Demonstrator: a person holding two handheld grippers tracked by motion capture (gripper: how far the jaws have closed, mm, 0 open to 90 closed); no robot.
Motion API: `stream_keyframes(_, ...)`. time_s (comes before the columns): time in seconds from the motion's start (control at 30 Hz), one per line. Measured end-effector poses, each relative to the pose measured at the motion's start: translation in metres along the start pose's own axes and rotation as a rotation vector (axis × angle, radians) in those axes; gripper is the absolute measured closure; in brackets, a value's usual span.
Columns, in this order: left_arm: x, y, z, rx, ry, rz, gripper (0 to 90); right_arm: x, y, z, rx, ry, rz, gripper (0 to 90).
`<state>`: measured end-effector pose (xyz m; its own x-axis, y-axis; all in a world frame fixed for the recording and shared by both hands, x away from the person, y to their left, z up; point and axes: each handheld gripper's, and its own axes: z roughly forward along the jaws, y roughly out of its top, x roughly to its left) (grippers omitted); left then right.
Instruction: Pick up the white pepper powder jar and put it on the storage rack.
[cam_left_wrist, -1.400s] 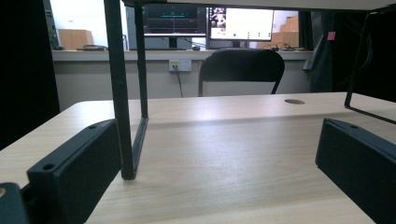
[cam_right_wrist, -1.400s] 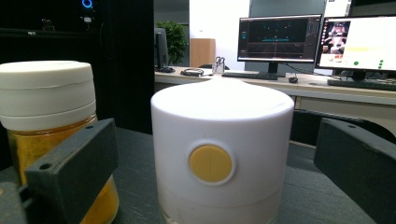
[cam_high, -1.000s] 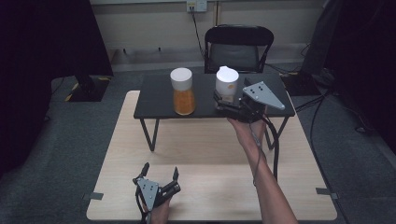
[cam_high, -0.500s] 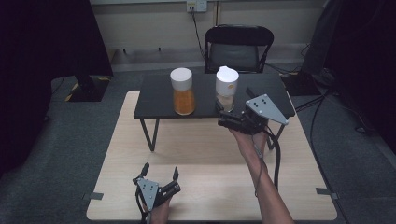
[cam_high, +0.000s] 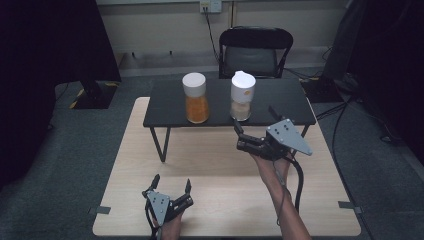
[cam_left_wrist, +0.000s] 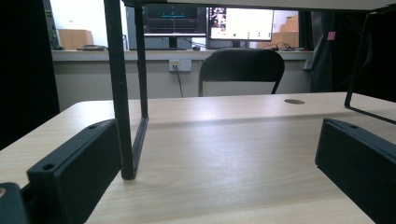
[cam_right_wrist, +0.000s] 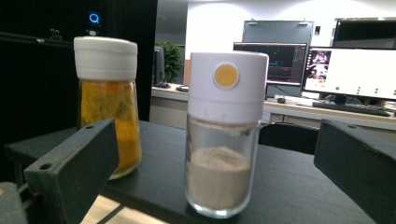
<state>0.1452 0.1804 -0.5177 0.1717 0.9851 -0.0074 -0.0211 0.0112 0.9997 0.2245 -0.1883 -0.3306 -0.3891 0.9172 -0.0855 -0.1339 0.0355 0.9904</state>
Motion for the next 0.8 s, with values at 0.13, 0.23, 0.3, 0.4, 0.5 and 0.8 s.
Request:
stream_keyframes(0.13,0.0,0.0,0.0,0.0,0.0,0.0,0.1,0.001,-0.007,-0.008,-0.008,-0.009,0.002,0.0)
stream_keyframes(0.23,0.0,0.0,0.0,0.0,0.0,0.0,0.2,0.002,-0.011,-0.013,-0.006,-0.011,0.009,0.0)
stream_keyframes(0.3,0.0,0.0,0.0,0.0,0.0,0.0,0.1,0.002,-0.013,-0.016,-0.006,-0.014,0.011,0.0)
stream_keyframes(0.4,0.0,0.0,0.0,0.0,0.0,0.0,0.2,0.002,-0.018,-0.021,-0.011,-0.017,0.021,0.0)
stream_keyframes(0.5,0.0,0.0,0.0,0.0,0.0,0.0,0.2,0.002,-0.023,-0.025,-0.009,-0.02,0.025,0.0)
stream_keyframes(0.8,0.0,0.0,0.0,0.0,0.0,0.0,0.2,0.003,-0.035,-0.039,-0.015,-0.039,0.031,0.0)
